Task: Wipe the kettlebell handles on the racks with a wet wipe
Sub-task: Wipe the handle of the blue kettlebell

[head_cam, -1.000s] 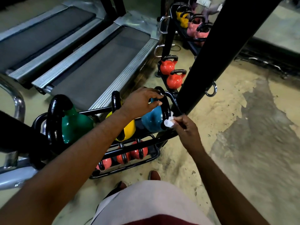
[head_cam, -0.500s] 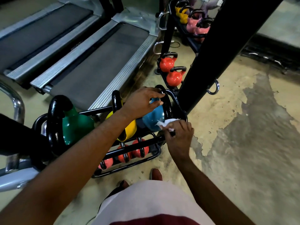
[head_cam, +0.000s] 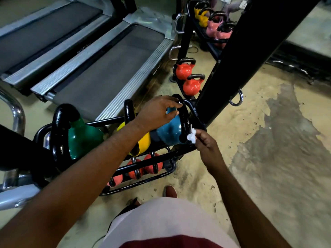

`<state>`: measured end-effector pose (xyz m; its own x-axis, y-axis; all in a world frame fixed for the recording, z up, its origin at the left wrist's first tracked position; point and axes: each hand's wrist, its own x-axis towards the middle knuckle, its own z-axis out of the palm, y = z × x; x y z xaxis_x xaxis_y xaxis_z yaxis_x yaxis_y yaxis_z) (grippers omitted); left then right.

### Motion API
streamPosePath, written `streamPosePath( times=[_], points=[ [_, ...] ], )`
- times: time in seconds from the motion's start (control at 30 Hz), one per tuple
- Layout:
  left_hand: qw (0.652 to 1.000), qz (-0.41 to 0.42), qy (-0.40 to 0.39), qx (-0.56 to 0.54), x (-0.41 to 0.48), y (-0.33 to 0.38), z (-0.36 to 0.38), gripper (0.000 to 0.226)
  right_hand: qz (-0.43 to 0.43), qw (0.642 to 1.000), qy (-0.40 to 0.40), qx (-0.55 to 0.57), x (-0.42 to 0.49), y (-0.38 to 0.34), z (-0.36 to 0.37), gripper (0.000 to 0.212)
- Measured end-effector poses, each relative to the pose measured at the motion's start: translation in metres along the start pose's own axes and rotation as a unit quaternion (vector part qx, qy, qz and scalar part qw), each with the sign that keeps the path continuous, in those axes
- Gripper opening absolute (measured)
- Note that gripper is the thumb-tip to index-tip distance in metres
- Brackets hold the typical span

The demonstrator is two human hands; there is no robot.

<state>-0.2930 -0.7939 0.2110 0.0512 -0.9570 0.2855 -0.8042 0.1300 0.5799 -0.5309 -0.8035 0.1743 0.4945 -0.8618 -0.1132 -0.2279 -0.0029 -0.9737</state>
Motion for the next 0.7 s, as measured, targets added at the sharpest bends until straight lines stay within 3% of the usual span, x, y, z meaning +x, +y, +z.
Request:
streamPosePath(
  times=[0.13,0.23,0.33,0.43,0.5,0.6,0.7],
  points=[
    [1.0,-0.01,0.004,0.003,-0.003,-0.007,-0.004,0.027,0.122,0.988,-0.09,0.018,0.036,-0.019,0.001,0.032],
    [1.0,-0.008,0.003,-0.005,-0.003,-0.007,-0.002,0.027,0.216,0.966,-0.115,0.079,0.061,-0.029,0.003,0.03],
    [1.0,-0.002,0.002,-0.008,-0.001,-0.002,0.002,0.027,0.241,0.957,-0.131,0.093,0.072,-0.037,-0.002,0.031],
    [1.0,-0.002,-0.005,-0.013,-0.003,0.001,0.006,0.028,0.215,0.966,-0.129,0.058,0.059,-0.029,-0.015,0.022],
    [1.0,-0.006,-0.014,-0.02,-0.002,0.002,0.007,0.029,0.154,0.982,-0.108,0.023,0.037,-0.019,-0.021,0.015],
    [1.0,-0.007,-0.002,-0.024,0.002,-0.001,0.002,0.032,0.051,0.998,-0.004,-0.031,0.008,-0.009,-0.015,0.013],
    [0.999,-0.011,0.015,-0.027,-0.001,-0.006,-0.001,0.031,-0.036,0.985,0.1,-0.134,-0.005,-0.006,0.008,0.015]
  ],
)
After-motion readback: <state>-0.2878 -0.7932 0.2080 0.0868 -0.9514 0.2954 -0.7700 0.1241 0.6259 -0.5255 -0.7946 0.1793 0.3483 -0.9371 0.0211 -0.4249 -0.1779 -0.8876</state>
